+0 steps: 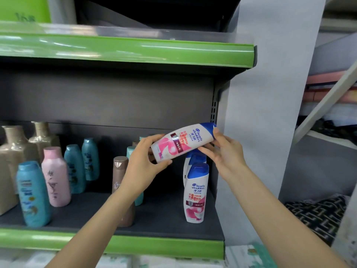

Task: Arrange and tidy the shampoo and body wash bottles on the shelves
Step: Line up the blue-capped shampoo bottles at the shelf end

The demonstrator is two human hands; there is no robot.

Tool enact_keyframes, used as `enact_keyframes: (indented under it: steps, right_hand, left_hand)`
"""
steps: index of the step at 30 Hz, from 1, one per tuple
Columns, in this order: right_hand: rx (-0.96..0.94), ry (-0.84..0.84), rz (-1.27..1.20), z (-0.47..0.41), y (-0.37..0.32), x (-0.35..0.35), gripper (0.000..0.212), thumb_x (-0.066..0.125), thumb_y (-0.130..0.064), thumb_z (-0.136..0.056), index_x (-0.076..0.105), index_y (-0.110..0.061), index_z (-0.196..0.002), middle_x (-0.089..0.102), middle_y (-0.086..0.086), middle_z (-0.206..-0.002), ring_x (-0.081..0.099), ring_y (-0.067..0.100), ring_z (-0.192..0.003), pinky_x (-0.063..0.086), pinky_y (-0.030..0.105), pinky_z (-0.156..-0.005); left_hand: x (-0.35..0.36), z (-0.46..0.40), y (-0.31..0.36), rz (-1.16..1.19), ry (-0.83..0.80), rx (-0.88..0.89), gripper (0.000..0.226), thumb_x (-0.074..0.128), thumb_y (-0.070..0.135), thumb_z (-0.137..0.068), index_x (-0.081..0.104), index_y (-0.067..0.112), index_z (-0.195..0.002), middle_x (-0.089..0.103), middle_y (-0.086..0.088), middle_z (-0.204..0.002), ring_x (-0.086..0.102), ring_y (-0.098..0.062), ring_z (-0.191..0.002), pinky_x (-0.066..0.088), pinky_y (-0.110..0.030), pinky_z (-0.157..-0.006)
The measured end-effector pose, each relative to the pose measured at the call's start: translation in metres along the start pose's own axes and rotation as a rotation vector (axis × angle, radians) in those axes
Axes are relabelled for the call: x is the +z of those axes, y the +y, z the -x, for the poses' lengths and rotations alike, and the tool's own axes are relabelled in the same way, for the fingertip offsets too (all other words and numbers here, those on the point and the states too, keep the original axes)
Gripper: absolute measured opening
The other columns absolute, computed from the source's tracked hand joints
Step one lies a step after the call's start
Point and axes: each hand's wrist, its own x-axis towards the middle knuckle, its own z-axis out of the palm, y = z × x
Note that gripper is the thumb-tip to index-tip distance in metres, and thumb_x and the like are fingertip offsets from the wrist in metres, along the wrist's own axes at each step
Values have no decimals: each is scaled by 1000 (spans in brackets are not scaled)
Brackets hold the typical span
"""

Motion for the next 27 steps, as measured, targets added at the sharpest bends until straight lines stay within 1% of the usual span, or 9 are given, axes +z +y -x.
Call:
enact_keyframes:
  steps: [3,5,8,11,13,16,21,24,27]
  right_hand:
    - [6,-40,22,3,-4,0,17,60,-19,-92,60,-5,-101,72,11,-94,71,22,-86,59,36,-73]
    - [3,-86,33,5,-6,-1,18,60,-19,-92,61,-6,-105,71,10,-97,70,22,-91,59,35,-76]
    - [2,-147,27,8,-6,-1,22,59,-18,-92,58,-9,-113,71,8,-103,69,22,-98,57,37,-84]
    - [-9,-206,-28,11,-7,-1,20,56,-18,-93,59,-9,-111,71,9,-103,69,22,-99,57,37,-85]
    - [-18,-241,-50,12,-7,-2,25,54,-17,-94,58,-7,-117,70,11,-109,68,24,-102,57,35,-86]
    - [-35,-243,13,14,-5,-3,33,54,-16,-95,53,-8,-127,66,12,-116,67,25,-105,56,36,-87]
    - [-39,-196,96,15,-6,-2,37,58,-22,-92,51,-12,-127,68,8,-105,67,22,-101,55,41,-89]
    - [-31,-174,100,14,-7,-2,36,60,-24,-91,51,-12,-124,68,8,-104,68,22,-99,57,39,-85]
    - [-28,-167,72,14,-8,-1,31,60,-21,-91,56,-10,-119,69,8,-102,68,20,-98,57,35,-86]
  left_hand:
    - [-1,0,-1,37,18,-33,55,77,11,-73,52,28,-119,61,12,-112,60,-5,-101,50,-12,-81]
    - [-2,0,-1,89,7,-90,52,76,14,-75,55,21,-123,63,6,-113,61,-9,-102,51,-17,-83]
    - [-4,0,1,203,9,-172,46,73,17,-78,58,18,-122,66,2,-112,63,-11,-100,53,-23,-82]
    - [-3,-2,6,315,-17,-266,33,68,18,-82,63,16,-115,68,-1,-103,68,-11,-84,52,-18,-64]
    - [-3,-3,8,343,-23,-315,26,64,21,-86,65,12,-110,68,-5,-94,67,-8,-68,47,-16,-50]
    - [-4,-5,12,385,-31,-397,30,58,30,-89,66,6,-104,66,-8,-82,60,-6,-55,37,-16,-38]
    - [-8,-8,19,415,-97,-489,40,48,44,-92,68,9,-95,73,-14,-81,52,-11,-46,29,-16,-34]
    - [-9,-9,23,413,-125,-507,43,46,47,-92,67,11,-98,73,-15,-82,53,-10,-45,32,-16,-35]
    - [-10,-7,22,435,-138,-520,39,49,45,-91,67,11,-101,73,-14,-88,56,-10,-52,37,-16,-39]
